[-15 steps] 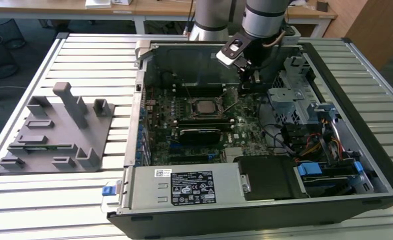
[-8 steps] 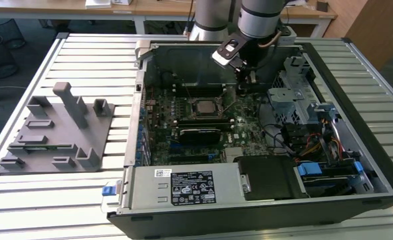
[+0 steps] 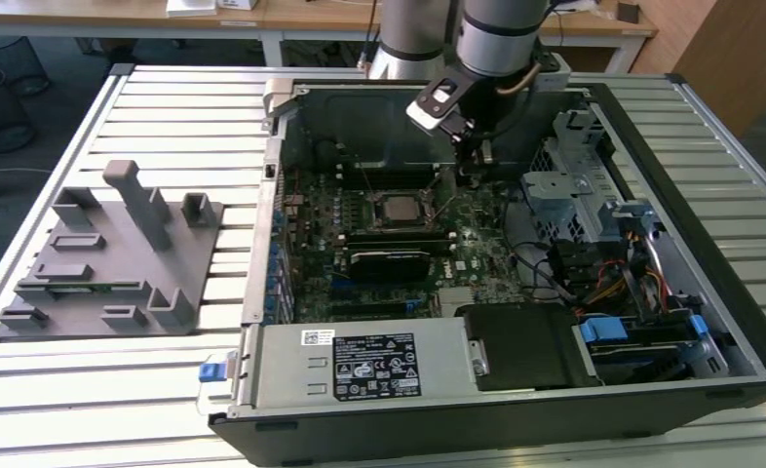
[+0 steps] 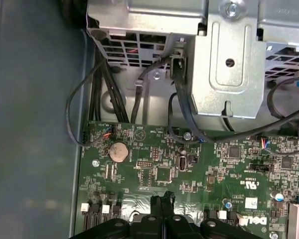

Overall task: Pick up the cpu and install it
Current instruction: 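Close the cpu cover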

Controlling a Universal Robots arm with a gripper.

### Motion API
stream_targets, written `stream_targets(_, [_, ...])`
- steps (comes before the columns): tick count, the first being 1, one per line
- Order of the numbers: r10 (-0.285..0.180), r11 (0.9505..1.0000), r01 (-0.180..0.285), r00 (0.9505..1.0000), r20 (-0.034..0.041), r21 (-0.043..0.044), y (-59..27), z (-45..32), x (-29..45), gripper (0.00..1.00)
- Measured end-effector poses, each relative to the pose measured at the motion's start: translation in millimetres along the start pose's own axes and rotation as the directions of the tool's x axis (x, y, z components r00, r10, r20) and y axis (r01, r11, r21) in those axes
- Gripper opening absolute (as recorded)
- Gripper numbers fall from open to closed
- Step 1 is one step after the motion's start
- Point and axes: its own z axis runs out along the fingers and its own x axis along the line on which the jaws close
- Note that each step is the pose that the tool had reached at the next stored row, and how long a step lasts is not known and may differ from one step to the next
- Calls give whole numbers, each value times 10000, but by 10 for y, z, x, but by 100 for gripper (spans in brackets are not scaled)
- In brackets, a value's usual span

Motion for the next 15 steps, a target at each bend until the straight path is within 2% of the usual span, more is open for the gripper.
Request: stream_targets(15, [1, 10000, -1, 10000, 0, 0, -116, 67, 8, 11])
